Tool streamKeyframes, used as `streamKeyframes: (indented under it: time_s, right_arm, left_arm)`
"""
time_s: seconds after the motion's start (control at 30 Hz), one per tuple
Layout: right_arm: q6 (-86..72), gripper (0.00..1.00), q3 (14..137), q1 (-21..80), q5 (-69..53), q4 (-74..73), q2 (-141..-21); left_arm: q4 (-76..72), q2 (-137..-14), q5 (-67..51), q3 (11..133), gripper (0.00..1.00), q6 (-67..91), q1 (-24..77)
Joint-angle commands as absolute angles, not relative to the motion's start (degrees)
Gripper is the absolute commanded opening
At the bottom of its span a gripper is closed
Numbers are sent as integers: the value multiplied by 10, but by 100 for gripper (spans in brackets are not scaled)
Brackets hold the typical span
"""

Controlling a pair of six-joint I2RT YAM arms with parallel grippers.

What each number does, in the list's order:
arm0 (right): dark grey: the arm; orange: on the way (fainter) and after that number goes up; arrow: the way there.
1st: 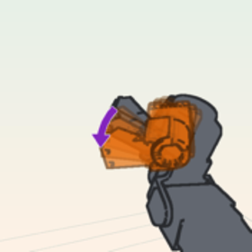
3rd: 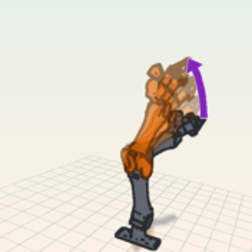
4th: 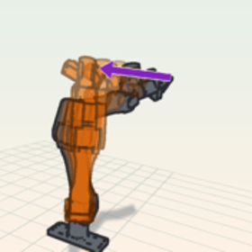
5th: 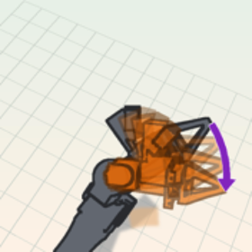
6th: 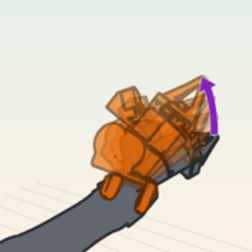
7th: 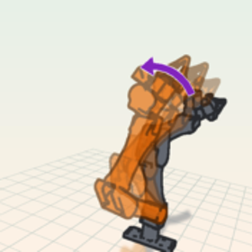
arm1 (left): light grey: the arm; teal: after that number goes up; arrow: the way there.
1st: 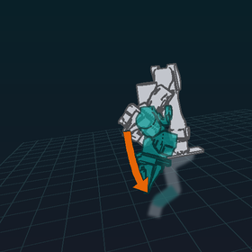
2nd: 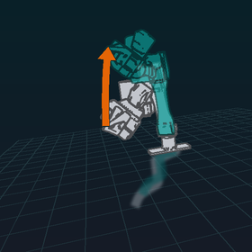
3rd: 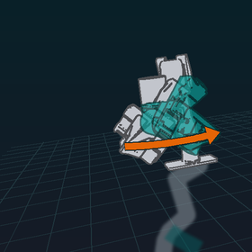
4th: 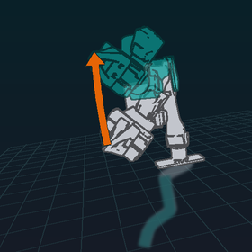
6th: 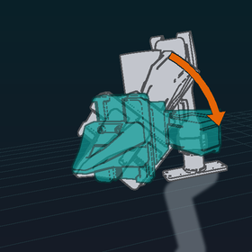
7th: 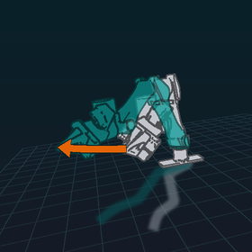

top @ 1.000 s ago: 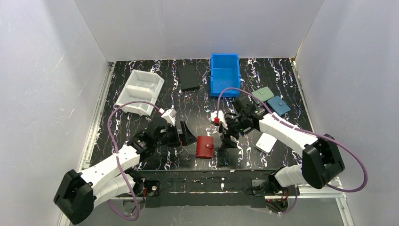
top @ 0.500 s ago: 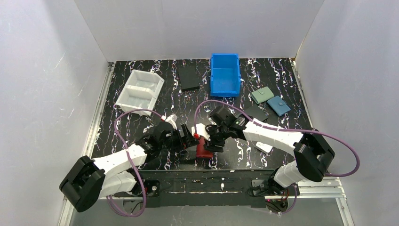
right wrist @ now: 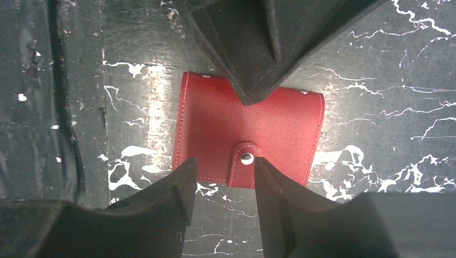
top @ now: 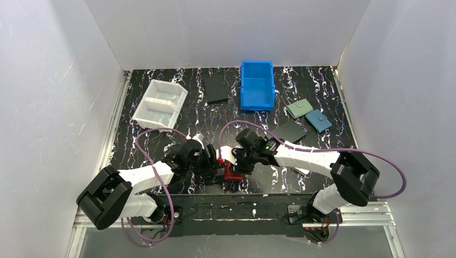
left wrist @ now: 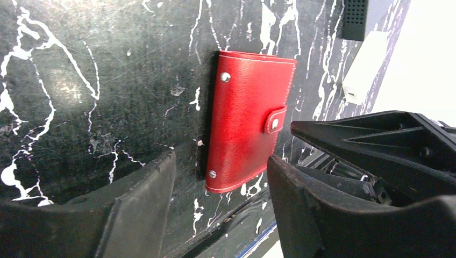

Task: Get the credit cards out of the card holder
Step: Open the card holder at the center of the board.

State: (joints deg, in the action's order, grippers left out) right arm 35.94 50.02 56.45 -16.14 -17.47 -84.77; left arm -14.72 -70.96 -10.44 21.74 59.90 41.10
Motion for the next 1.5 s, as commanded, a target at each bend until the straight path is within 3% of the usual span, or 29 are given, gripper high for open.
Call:
streamKeyframes:
  time_s: [0.0, 0.17, 0.27, 0.53, 0.77, 1.0, 1.47]
  right_arm:
    - [348, 51, 497, 571, -123, -139, -860]
    - [351, 51, 494, 574, -113, -137, -869]
    - [352, 45, 494, 576, -108, -139, -875]
    - [357, 42, 490, 587, -92, -136, -889]
    - [361, 24, 493, 589, -79, -141, -898]
    - [355, 6, 502, 577, -96, -153, -891]
    - [331, 1, 494, 475, -146, -152, -838]
  left_arm:
    - [-150, -729, -93, 224, 57, 606, 415]
    - [-150, -753, -97, 233, 55, 605, 419]
    - [-150, -767, -98, 239, 55, 603, 420]
    - [-149, -813, -105, 246, 46, 623, 424]
    - [-149, -834, -104, 248, 34, 626, 428]
    - [-149, -828, -56, 216, 13, 651, 428]
    - [-149, -798, -22, 202, 6, 653, 428]
